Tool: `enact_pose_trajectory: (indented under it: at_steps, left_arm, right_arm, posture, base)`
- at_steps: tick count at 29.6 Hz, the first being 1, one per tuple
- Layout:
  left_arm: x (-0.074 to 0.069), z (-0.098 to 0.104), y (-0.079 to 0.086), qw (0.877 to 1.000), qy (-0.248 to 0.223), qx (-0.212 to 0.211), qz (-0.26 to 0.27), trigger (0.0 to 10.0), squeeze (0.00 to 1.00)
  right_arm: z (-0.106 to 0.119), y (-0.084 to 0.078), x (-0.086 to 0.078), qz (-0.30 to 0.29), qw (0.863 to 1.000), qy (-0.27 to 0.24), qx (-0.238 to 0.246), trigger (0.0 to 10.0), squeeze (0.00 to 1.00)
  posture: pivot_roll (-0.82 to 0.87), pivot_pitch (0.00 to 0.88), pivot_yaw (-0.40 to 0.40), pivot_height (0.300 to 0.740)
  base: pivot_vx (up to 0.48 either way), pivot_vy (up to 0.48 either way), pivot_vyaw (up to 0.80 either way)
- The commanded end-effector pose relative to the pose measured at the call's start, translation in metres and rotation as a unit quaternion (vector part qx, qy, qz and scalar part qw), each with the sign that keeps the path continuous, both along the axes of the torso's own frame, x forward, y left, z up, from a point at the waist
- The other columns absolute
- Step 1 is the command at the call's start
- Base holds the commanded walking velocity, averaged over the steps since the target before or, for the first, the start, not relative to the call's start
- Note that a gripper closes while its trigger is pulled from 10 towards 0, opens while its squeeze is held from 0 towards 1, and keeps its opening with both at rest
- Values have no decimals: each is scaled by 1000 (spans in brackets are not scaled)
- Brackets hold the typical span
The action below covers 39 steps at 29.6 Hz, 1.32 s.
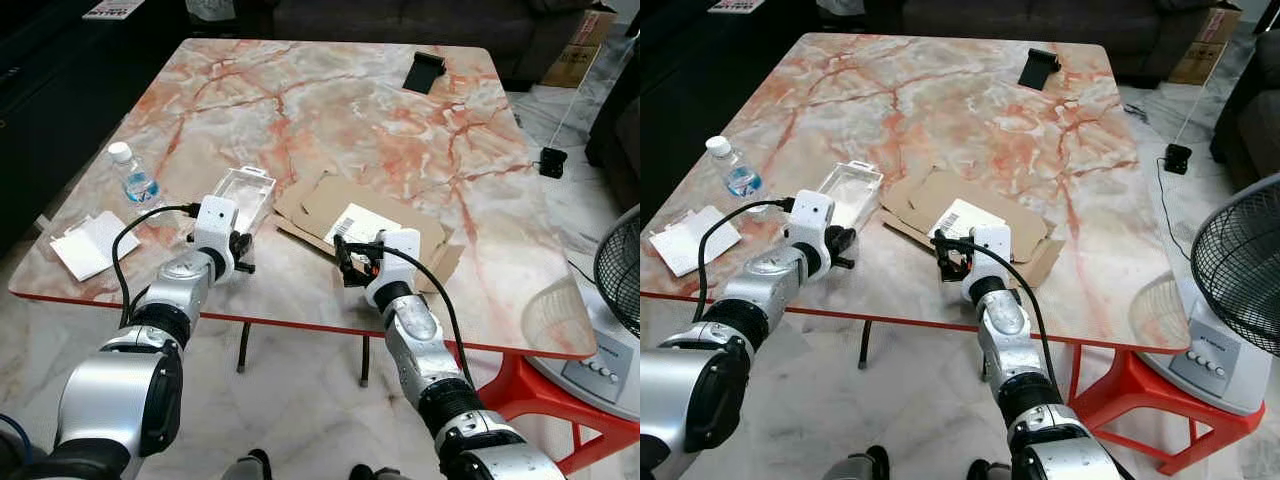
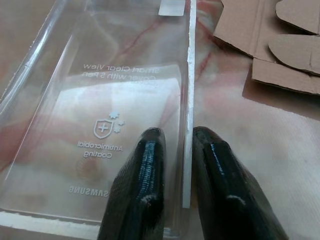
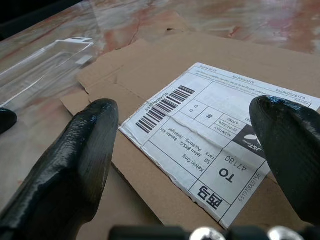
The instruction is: Picking trash to rubbish bin
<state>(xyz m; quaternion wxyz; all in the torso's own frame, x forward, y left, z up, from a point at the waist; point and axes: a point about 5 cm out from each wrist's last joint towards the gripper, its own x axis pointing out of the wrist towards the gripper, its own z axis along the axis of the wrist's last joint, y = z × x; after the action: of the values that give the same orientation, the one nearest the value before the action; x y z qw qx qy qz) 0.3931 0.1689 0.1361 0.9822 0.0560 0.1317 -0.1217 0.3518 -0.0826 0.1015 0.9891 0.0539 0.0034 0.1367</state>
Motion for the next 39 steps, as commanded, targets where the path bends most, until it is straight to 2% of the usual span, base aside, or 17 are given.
enact_pose_trajectory:
  at_steps: [1,4,5,6,7,8,9,10,11,12,15,19,20,24,29,39]
  left_arm:
    - [-16,-35,2,999,44,25,10,0,0]
    - [-16,-35,3,999,34,31,17,0,0]
    - [-15,-33,4,999,21,35,30,0,0]
    - [-14,-27,4,997,-14,68,37,0,0]
    - [-14,-27,4,997,-14,68,37,0,0]
    - [-12,-23,4,995,-37,81,48,0,0]
    - [-11,-17,2,993,-64,90,49,10000,0]
    - [-10,-13,0,991,-80,94,51,10000,0]
    - [-9,-3,-2,986,-120,101,56,10000,0]
    - [-9,-1,-3,984,-131,104,59,10000,0]
    - [-9,16,-10,975,-195,92,61,10000,0]
    - [-11,30,-19,963,-252,73,59,10000,0]
    - [-13,36,-22,957,-275,67,63,10000,0]
    - [-20,39,-30,945,-315,44,68,10000,0]
    - [-30,40,-32,932,-351,48,78,10000,0]
    - [-38,36,-30,929,-356,43,91,10000,0]
  right_arm:
    - [1,4,1,4,1000,2,0,10000,0]
    - [1,5,1,4,1000,2,0,10000,0]
    - [1,5,1,4,1000,2,0,10000,0]
    - [1,4,1,2,1000,1,0,10000,0]
    - [1,4,1,2,1000,1,0,10000,0]
    - [2,4,2,0,1000,-1,1,10000,0]
    - [3,3,3,-3,1000,-2,1,10000,0]
    - [3,2,3,-4,1000,-3,1,10000,0]
    - [5,1,4,-9,1000,-8,7,10000,0]
    - [6,1,4,-11,1000,-10,9,10000,0]
    - [11,-1,6,-17,1000,-21,15,10000,0]
    - [19,0,8,-20,999,-36,22,10000,0]
    - [23,0,10,-20,998,-46,28,10000,0]
    - [35,0,12,-25,996,-76,32,10000,0]
    - [44,-3,13,-37,993,-108,19,10000,0]
    - [47,-12,14,-49,991,-120,19,10000,0]
  posture:
    - [70,121,14,740]
    - [70,111,18,740]
    - [69,106,21,740]
    - [68,95,25,740]
    - [68,95,25,740]
    - [68,86,31,740]
    - [65,75,35,740]
    - [65,75,35,740]
    - [63,68,39,740]
    - [63,68,39,740]
    - [65,49,37,740]
    - [69,35,36,740]
    - [71,30,35,740]
    - [69,37,33,740]
    - [69,59,34,740]
    - [81,87,31,740]
  base:
    - [0,0,0]
    - [0,0,0]
    - [0,0,0]
    - [0,0,0]
    - [0,0,0]
    - [0,0,0]
    - [0,0,0]
    - [0,0,0]
    - [0,0,0]
    - [0,0,0]
    - [0,0,0]
    - [0,0,0]
    - [0,0,0]
    - [0,0,0]
    - [0,0,0]
    - [0,0,0]
